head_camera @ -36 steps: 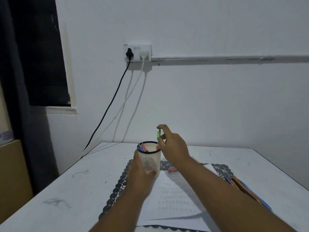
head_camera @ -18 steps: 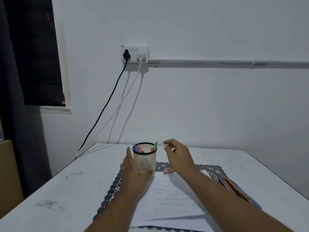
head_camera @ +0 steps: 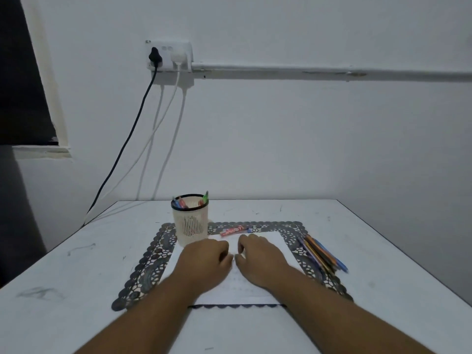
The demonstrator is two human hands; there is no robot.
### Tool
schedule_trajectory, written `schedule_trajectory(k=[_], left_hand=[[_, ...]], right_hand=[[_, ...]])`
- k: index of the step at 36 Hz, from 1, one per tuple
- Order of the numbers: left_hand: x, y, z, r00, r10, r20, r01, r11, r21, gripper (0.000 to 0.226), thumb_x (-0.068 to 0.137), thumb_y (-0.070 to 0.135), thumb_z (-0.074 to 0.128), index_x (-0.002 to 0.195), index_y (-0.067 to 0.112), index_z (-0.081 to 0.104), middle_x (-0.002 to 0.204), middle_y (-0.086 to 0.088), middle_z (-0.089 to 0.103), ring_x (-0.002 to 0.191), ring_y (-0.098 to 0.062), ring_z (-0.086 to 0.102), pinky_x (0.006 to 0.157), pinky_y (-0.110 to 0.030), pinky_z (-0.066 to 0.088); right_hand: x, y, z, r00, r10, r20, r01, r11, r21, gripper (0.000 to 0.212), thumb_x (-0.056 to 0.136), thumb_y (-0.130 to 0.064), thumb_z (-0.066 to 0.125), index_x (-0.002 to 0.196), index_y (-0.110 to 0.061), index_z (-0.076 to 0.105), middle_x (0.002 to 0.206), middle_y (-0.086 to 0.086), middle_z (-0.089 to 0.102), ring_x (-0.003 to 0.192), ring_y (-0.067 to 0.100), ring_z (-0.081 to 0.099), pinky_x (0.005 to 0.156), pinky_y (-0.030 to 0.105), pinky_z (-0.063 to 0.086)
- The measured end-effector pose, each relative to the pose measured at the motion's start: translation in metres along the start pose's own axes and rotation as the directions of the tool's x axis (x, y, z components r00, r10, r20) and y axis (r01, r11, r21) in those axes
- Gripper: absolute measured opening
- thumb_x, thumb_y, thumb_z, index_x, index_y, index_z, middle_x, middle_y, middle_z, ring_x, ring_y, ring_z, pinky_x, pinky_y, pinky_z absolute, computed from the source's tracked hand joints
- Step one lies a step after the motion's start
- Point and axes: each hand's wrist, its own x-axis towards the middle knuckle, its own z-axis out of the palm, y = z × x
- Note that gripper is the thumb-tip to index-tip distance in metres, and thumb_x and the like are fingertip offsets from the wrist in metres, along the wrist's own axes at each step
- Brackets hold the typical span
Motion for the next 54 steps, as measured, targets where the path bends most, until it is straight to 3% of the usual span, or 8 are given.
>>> schedule_trajectory(k=[11, 16, 19, 23, 33, 37, 47, 54], left_hand=[[-0.002, -0.004, 0.003, 0.997, 0.009, 0.073, -0.006, 0.999, -0.047, 0.039, 0.092, 0.059, 0.053, 0.076, 0.024, 0.048, 0.071, 0.007, 0.056, 0.067, -0.006, 0.051, 0.057, -0.027, 0.037], [-0.007, -0.001, -0.004, 0.997, 0.022, 0.069, -0.017, 0.997, -0.073, 0.036, 0.088, 0.064, 0.059, 0.086, 0.03, 0.051, 0.074, 0.009, 0.058, 0.071, -0.003, 0.053, 0.058, -0.023, 0.035], [-0.007, 0.001, -0.007, 0.996, 0.038, 0.076, -0.031, 0.995, -0.092, 0.032, 0.089, 0.065, 0.059, 0.094, 0.034, 0.053, 0.076, 0.011, 0.058, 0.072, -0.002, 0.053, 0.059, -0.022, 0.035], [-0.008, 0.0, -0.006, 0.996, 0.046, 0.08, -0.037, 0.993, -0.11, 0.031, 0.088, 0.067, 0.058, 0.098, 0.037, 0.054, 0.076, 0.012, 0.058, 0.072, -0.002, 0.053, 0.062, -0.022, 0.04], [-0.006, -0.003, -0.003, 0.935, 0.303, 0.182, -0.258, 0.937, -0.238, 0.05, 0.094, 0.068, 0.043, 0.142, 0.054, 0.045, 0.107, 0.022, 0.044, 0.098, 0.001, 0.048, 0.079, -0.026, 0.047], [-0.008, -0.004, 0.0, 0.932, 0.312, 0.182, -0.26, 0.929, -0.262, 0.047, 0.094, 0.067, 0.043, 0.139, 0.055, 0.051, 0.11, 0.023, 0.045, 0.099, 0.002, 0.047, 0.082, -0.028, 0.047], [-0.006, -0.005, -0.001, 0.931, 0.317, 0.181, -0.255, 0.92, -0.296, 0.044, 0.095, 0.063, 0.049, 0.138, 0.053, 0.053, 0.109, 0.023, 0.045, 0.099, 0.005, 0.048, 0.078, -0.023, 0.046], [-0.006, -0.007, 0.001, 0.931, 0.319, 0.179, -0.254, 0.916, -0.312, 0.044, 0.096, 0.061, 0.052, 0.138, 0.049, 0.054, 0.105, 0.022, 0.045, 0.098, 0.004, 0.048, 0.078, -0.024, 0.046]], right_hand=[[-0.009, 0.022, -0.02, 0.988, 0.077, -0.131, -0.063, 0.993, 0.103, 0.01, 0.1, -0.035, 0.054, 0.106, -0.029, 0.052, 0.106, -0.007, 0.058, 0.098, 0.018, 0.053, 0.077, 0.035, 0.039], [0.001, 0.053, -0.044, 0.924, 0.323, -0.204, -0.346, 0.934, -0.086, 0.028, 0.097, -0.037, 0.054, 0.122, -0.025, 0.052, 0.123, 0.002, 0.053, 0.118, 0.026, 0.047, 0.096, 0.043, 0.037], [0.001, 0.075, -0.058, 0.834, 0.543, -0.102, -0.552, 0.824, -0.125, 0.046, 0.096, -0.038, 0.053, 0.138, -0.024, 0.043, 0.138, 0.006, 0.045, 0.13, 0.031, 0.04, 0.101, 0.049, 0.035], [-0.007, 0.098, -0.071, 0.756, 0.654, 0.022, -0.649, 0.754, -0.102, 0.056, 0.092, -0.045, 0.058, 0.141, -0.023, 0.044, 0.141, 0.006, 0.047, 0.132, 0.032, 0.042, 0.102, 0.05, 0.039], [-0.007, 0.096, -0.062, 0.828, 0.558, 0.05, -0.555, 0.829, -0.071, 0.039, 0.092, -0.053, 0.062, 0.116, -0.023, 0.056, 0.12, 0.003, 0.062, 0.11, 0.029, 0.061, 0.093, 0.042, 0.054], [-0.005, 0.088, -0.052, 0.883, 0.469, 0.025, -0.468, 0.883, -0.025, 0.047, 0.092, -0.063, 0.059, 0.117, -0.023, 0.053, 0.118, 0.002, 0.062, 0.108, 0.028, 0.06, 0.089, 0.039, 0.052], [-0.004, 0.078, -0.051, 0.922, 0.386, 0.017, -0.386, 0.921, 0.046, 0.033, 0.088, -0.051, 0.066, 0.08, -0.027, 0.045, 0.113, 0.004, 0.06, 0.103, 0.028, 0.059, 0.076, 0.034, 0.043], [-0.004, 0.07, -0.052, 0.932, 0.363, -0.023, -0.363, 0.929, -0.075, 0.033, 0.087, -0.052, 0.068, 0.093, -0.02, 0.065, 0.114, 0.004, 0.053, 0.112, 0.028, 0.052, 0.091, 0.04, 0.05]])
